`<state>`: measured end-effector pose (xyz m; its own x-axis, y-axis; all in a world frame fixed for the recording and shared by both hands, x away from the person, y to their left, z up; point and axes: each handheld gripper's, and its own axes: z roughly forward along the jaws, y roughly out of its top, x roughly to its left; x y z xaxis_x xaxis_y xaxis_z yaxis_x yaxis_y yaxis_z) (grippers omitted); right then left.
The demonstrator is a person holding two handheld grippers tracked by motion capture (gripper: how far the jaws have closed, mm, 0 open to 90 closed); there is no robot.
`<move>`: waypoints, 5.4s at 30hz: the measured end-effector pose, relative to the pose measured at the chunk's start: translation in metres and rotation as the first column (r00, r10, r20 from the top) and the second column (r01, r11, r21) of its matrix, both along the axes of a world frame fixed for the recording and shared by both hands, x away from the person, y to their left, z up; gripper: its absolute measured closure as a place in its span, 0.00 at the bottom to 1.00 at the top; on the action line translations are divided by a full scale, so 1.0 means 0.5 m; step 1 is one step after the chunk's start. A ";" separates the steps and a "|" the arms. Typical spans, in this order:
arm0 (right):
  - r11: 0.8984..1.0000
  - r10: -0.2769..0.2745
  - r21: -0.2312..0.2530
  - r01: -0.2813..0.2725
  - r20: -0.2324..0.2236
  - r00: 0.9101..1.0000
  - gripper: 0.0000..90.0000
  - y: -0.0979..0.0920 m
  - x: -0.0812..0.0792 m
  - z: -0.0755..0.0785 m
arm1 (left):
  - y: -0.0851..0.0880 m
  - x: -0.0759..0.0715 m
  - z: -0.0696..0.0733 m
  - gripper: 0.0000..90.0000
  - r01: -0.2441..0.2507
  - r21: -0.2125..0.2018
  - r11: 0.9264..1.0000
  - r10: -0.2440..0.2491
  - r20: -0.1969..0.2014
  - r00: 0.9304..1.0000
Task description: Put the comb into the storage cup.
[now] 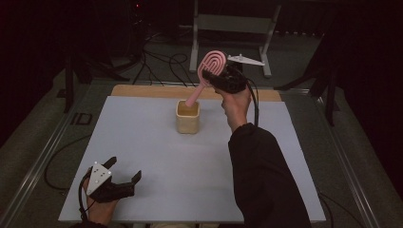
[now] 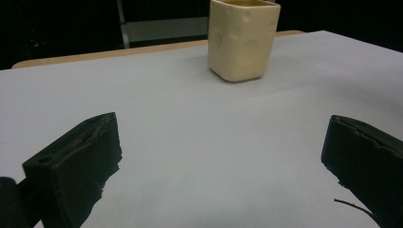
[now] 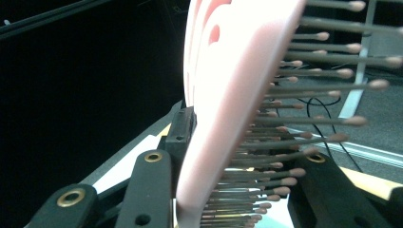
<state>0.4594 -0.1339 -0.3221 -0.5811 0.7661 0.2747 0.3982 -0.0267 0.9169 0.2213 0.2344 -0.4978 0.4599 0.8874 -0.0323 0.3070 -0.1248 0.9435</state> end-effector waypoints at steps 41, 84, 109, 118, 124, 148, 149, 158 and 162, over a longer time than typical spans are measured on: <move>1.000 0.012 -0.015 -0.012 -0.028 1.000 0.71 0.028 0.010 -0.027 | 0.001 0.000 0.000 0.00 0.001 -0.001 1.000 -0.001 0.001 1.000; 0.998 0.015 -0.053 -0.018 -0.060 0.998 0.71 0.062 0.011 -0.073 | 0.001 -0.001 0.000 0.00 -0.003 -0.007 1.000 0.003 0.003 1.000; 0.996 0.022 -0.086 -0.029 -0.079 0.997 0.71 0.078 0.014 -0.099 | 0.002 -0.001 -0.001 0.00 -0.001 -0.001 1.000 0.001 0.001 1.000; 0.995 0.023 -0.094 -0.030 -0.084 0.996 0.71 0.079 0.015 -0.108 | 0.002 -0.001 -0.001 0.00 -0.001 -0.004 1.000 0.001 0.002 1.000; 0.994 0.025 -0.100 -0.034 -0.086 0.996 0.71 0.086 0.015 -0.112 | 0.002 -0.001 0.000 0.00 -0.002 -0.006 1.000 0.002 0.003 1.000; 0.992 0.022 -0.119 -0.034 -0.102 0.995 0.71 0.096 0.019 -0.135 | 0.002 -0.001 0.000 0.00 -0.001 -0.007 1.000 0.001 0.004 1.000; 0.992 0.021 -0.119 -0.034 -0.104 0.994 0.71 0.097 0.019 -0.135 | 0.002 -0.002 0.000 0.00 0.000 -0.007 1.000 0.001 0.004 1.000; 0.991 0.024 -0.131 -0.038 -0.106 0.994 0.71 0.106 0.019 -0.146 | 0.003 -0.002 0.000 0.00 0.000 -0.006 1.000 0.001 0.004 1.000; 0.990 0.022 -0.135 -0.037 -0.112 0.993 0.70 0.110 0.019 -0.152 | 0.003 -0.002 0.000 0.00 -0.001 -0.007 1.000 0.001 0.003 1.000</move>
